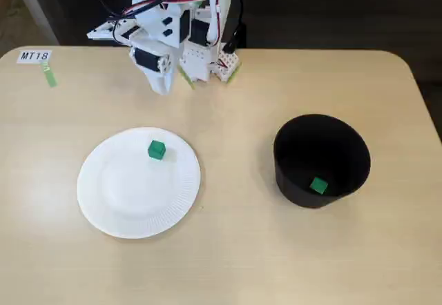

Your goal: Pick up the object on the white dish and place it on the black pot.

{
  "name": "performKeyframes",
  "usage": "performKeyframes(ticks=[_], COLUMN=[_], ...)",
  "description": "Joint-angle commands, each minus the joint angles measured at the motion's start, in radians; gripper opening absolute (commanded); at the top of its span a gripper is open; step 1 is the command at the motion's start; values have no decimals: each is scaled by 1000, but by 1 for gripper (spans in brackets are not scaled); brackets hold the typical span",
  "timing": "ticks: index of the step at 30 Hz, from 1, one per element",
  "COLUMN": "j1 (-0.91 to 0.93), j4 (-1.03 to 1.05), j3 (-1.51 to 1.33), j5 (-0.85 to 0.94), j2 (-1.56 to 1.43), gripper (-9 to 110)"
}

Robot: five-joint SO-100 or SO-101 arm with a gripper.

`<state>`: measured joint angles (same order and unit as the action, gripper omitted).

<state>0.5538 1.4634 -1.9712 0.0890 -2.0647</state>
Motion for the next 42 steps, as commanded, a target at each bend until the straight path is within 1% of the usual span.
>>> performKeyframes(ticks=[1,5,10,14,16,22,28,42], j1=[55,63,34,21,20,-8,-28,-71], j4=[-34,-112,-152,-198,-204,-209,-212,-284], j3=[-25,-75,-67,-75,-78,-64,-14,26], j5=[52,75,95,135,158,144,147,106], j2=[0,18,117,129,140,221,328,428], gripper=[0,0,2,12,21,29,29,28])
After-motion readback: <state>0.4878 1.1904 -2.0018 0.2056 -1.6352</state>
